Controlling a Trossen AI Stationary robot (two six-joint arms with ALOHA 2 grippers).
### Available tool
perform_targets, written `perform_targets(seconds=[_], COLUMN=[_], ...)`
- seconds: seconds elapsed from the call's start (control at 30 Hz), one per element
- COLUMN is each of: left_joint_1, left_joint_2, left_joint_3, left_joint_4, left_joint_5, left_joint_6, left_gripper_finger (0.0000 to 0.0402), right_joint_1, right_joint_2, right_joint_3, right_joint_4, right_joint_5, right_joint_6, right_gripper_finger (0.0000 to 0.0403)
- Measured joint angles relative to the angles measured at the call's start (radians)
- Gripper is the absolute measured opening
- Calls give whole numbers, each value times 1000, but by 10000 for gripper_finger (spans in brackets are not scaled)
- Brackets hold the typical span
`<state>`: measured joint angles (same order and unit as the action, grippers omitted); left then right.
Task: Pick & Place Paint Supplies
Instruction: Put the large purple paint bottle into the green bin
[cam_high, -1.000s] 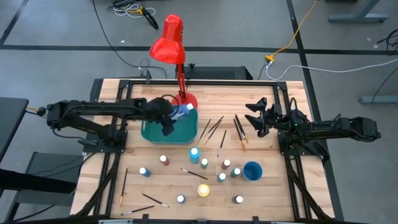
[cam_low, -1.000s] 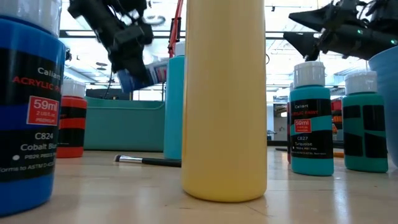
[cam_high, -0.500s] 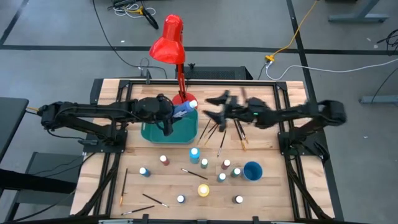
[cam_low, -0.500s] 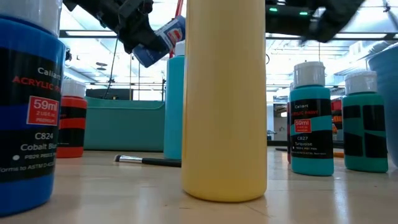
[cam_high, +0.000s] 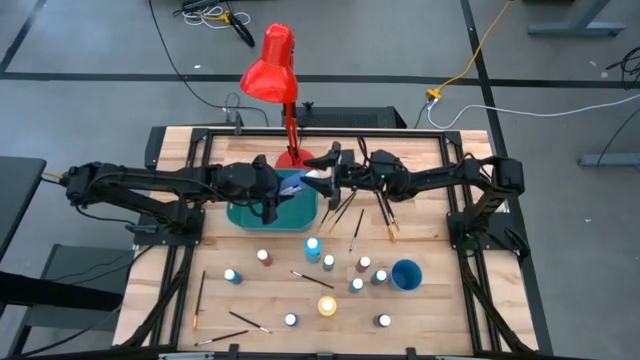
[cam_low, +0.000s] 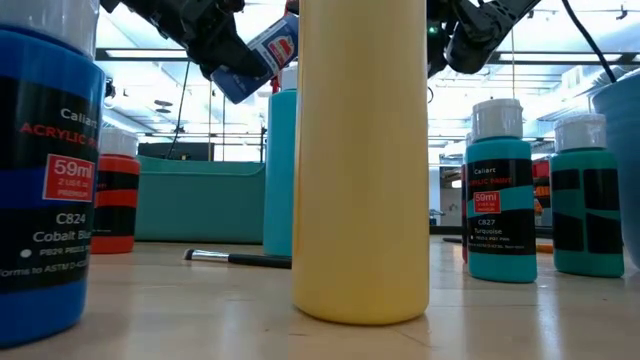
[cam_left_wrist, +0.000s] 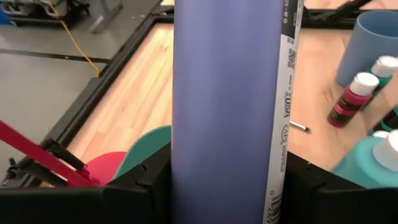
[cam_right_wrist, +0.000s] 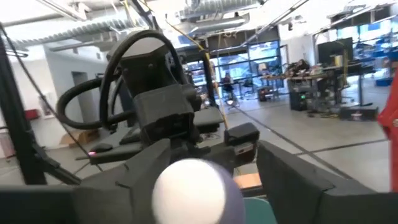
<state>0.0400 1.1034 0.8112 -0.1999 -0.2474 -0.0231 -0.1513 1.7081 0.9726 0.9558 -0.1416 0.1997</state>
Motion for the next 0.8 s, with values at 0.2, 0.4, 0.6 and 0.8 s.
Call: perform_targets(seconds=[0.2,0.4,0.6,0.8], left_joint_1=[-1,-1,-1,-2], left_joint_2=[0,0,2,11], left_joint_3=[0,0,-2,-2], left_joint_4=[64,117,129,104], left_joint_5=[-9,-10,-8,-26], left_joint_6=[6,0,-1,-22], left_gripper_finger=[196,196,197,209], right_joint_1=[1,5,6,9], right_joint_2=[-1,-1,-3,-2], right_joint_3=[0,0,1,1], right_joint_4=[61,125,106,92], right_joint_5=[6,-2,-6,-8], right_joint_6=[-29,-65,-58,-58], right_gripper_finger=[152,118,118,118])
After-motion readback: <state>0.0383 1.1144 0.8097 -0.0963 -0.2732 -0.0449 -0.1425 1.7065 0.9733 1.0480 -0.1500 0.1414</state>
